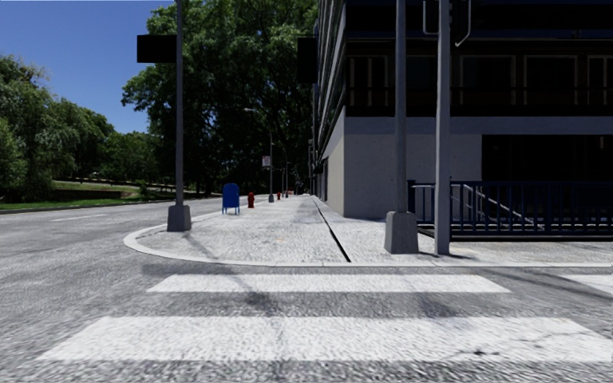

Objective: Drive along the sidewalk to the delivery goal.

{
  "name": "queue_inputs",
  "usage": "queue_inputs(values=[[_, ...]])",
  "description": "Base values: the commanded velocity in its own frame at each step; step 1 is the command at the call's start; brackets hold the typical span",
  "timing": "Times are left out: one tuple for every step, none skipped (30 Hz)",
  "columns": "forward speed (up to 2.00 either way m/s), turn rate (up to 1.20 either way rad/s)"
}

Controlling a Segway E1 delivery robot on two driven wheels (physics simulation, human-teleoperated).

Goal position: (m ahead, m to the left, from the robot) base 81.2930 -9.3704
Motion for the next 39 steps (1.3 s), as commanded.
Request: queue_inputs(values=[[2.0,0.0],[2.0,0.0],[2.0,0.0],[2.0,0.0],[2.0,0.0],[2.0,0.0],[2.0,0.0],[2.0,0.0],[2.0,0.0],[2.0,0.0],[2.0,0.0],[2.0,0.0],[2.0,0.0],[2.0,0.0],[2.0,0.0],[2.0,0.0],[2.0,0.0],[2.0,0.0],[2.0,0.0],[2.0,0.0],[2.0,0.0],[2.0,0.0],[2.0,0.0],[2.0,0.0],[2.0,0.0],[2.0,0.0],[2.0,0.0],[2.0,0.0],[2.0,0.0],[2.0,0.0],[2.0,0.0],[2.0,0.0],[2.0,0.0],[2.0,0.0],[2.0,0.0],[2.0,0.0],[2.0,0.0],[2.0,0.0],[2.0,0.0]])
